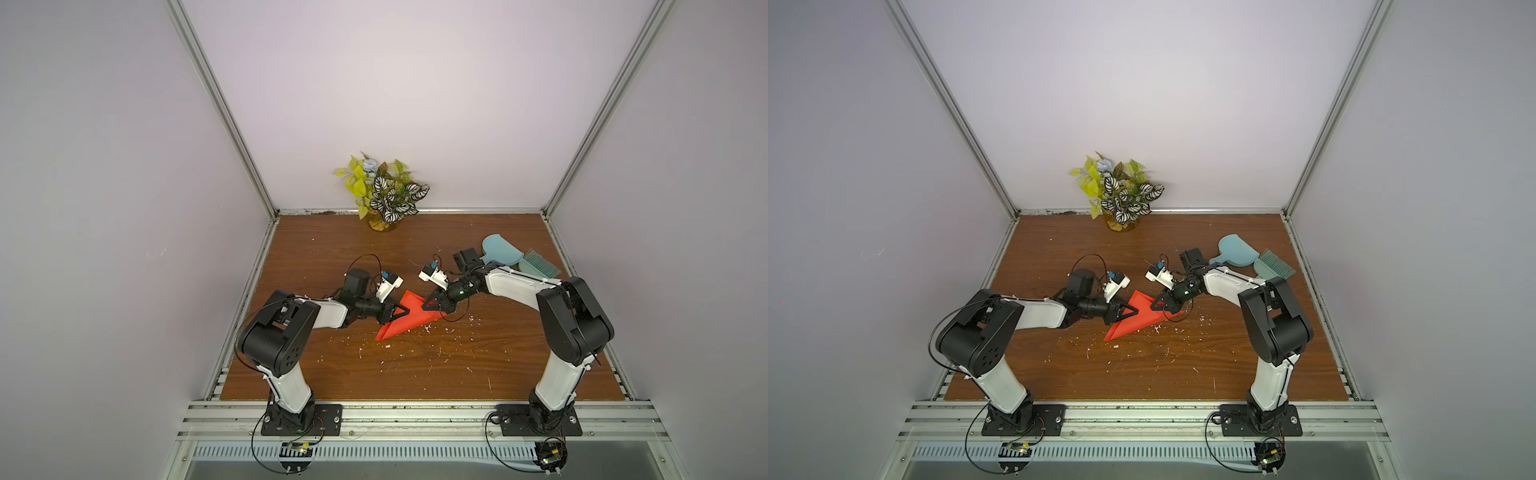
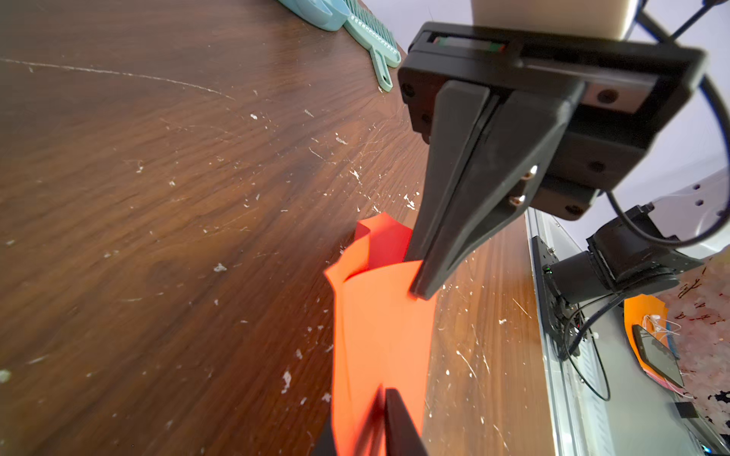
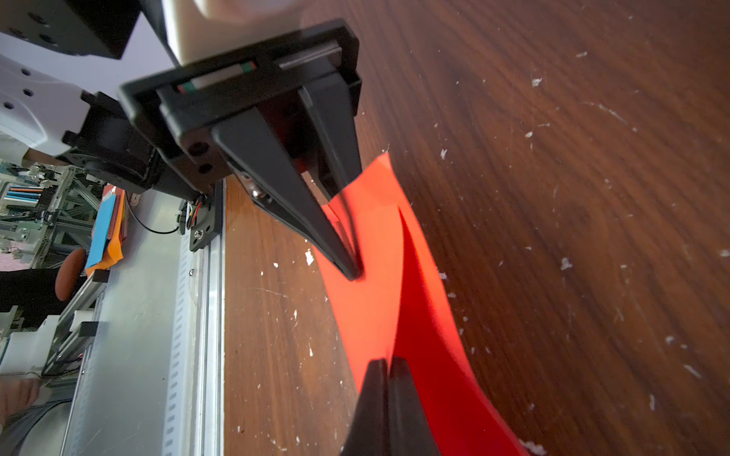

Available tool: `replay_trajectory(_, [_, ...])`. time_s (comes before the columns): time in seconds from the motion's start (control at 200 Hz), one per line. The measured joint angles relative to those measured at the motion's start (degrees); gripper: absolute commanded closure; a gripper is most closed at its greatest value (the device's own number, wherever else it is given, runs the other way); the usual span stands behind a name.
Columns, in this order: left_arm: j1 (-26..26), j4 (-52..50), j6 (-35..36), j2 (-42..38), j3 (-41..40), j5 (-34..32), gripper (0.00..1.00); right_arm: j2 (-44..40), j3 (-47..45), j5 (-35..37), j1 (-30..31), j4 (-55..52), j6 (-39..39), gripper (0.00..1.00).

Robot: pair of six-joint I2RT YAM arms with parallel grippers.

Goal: Fold the square paper diagonally
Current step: Fold the paper at the center of the board.

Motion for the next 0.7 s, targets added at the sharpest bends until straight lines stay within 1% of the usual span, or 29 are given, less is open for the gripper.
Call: replay_trajectory(0.701, [0.0,-0.9,1.0,0.9,1.1,-0.5,0.81,0.0,0.0,0.0,0.0,1.4,0.0,1.00])
